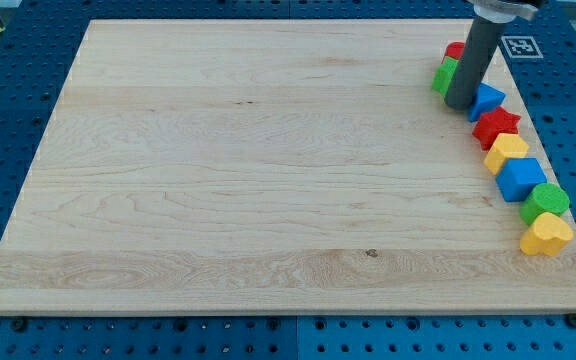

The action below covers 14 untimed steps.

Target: Adjust the green star red circle to the vertical line

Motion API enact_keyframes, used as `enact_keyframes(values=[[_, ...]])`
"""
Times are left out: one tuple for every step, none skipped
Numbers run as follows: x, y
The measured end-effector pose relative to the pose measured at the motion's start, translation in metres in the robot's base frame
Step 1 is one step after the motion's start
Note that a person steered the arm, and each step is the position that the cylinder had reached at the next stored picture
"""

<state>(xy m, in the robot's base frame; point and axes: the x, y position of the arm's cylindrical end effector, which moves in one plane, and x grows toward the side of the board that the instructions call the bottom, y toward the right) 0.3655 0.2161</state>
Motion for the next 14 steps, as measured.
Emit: enact_keyframes(values=[[0.000,0.006],[0.000,-0.021],[-0.002,-0.074],[-0.020,-0.092],[-0.046,-0.091],[-0.054,-0.055],[-0.054,-0.018],[-0.054,0.005],[-0.053,0.008],[-0.054,-0.018],[-0.081,-0.037],[-0.117,-0.034],[-0.132,-0.009],[-0.127,0.029]])
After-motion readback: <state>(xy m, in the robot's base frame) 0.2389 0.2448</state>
